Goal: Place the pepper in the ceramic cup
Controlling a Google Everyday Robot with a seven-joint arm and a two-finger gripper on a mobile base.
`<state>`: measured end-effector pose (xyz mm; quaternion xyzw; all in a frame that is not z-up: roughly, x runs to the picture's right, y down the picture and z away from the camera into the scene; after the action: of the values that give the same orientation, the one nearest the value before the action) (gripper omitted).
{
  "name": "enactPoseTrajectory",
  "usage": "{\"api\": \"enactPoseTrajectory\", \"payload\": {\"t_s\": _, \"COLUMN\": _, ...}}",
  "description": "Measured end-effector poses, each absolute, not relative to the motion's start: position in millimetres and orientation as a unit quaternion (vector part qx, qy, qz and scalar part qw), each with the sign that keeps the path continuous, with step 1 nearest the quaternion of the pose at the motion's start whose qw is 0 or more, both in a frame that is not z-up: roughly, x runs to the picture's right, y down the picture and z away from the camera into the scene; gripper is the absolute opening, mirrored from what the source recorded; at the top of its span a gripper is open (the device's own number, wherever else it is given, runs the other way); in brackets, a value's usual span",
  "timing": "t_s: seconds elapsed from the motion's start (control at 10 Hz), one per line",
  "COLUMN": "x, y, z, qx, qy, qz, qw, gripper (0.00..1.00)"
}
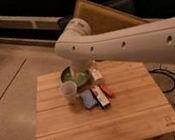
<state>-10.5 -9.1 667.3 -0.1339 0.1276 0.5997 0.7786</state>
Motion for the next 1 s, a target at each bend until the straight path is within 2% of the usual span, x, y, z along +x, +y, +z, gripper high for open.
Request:
{"api": "enactPoseTrajectory", "payload": {"t_s": 0.6, "x": 63.1, "y": 30.4, "z": 714.2, "qx": -0.119, "qy": 0.21, "qz": 0.574, "qw": 0.782, "gripper": 0.65}}
{"api": "enactPoseTrajectory", "payload": {"t_s": 1.0, "x": 96.7, "y": 15.4, "z": 753.3, "qx": -0.125, "qy": 0.135, "qz": 0.637, "qw": 0.749, "gripper": 0.65}}
